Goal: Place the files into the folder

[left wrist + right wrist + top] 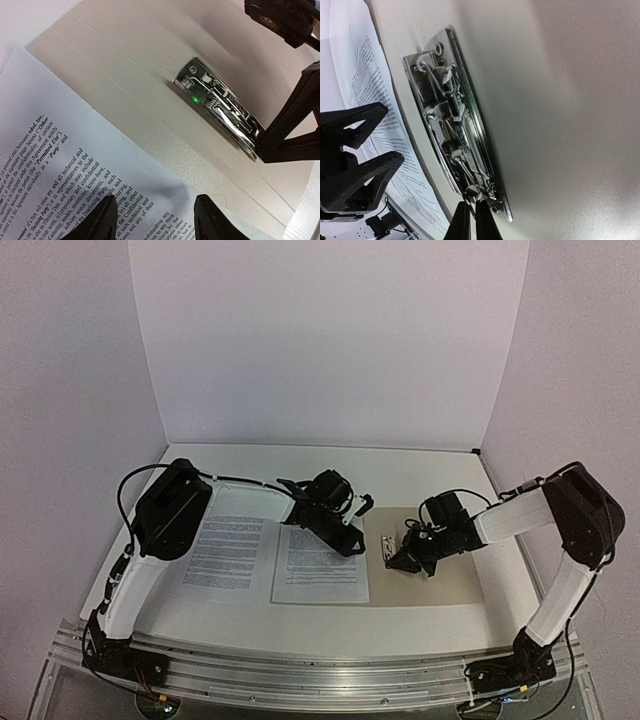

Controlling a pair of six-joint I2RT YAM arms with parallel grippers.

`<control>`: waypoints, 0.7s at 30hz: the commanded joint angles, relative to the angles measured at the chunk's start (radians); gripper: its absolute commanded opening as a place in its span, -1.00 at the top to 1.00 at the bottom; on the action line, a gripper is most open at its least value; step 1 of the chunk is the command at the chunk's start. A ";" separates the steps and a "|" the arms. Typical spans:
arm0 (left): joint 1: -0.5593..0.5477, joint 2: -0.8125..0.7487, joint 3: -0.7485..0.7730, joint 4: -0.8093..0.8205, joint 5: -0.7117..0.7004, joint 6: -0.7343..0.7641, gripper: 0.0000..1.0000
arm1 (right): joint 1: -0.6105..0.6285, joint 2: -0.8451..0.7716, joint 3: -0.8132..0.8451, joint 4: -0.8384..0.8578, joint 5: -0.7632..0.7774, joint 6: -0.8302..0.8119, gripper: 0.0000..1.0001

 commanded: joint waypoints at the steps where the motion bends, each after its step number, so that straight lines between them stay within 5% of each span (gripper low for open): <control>1: 0.036 0.072 -0.073 -0.212 -0.126 0.009 -0.08 | 0.034 0.034 -0.104 -0.496 0.375 0.157 1.00; 10: 0.063 0.084 -0.053 -0.208 -0.136 0.049 -0.08 | 0.116 0.128 -0.129 -0.486 0.384 0.241 1.00; 21: 0.106 0.085 -0.029 -0.220 -0.153 0.092 -0.08 | 0.122 0.152 -0.312 -0.183 0.170 0.344 1.00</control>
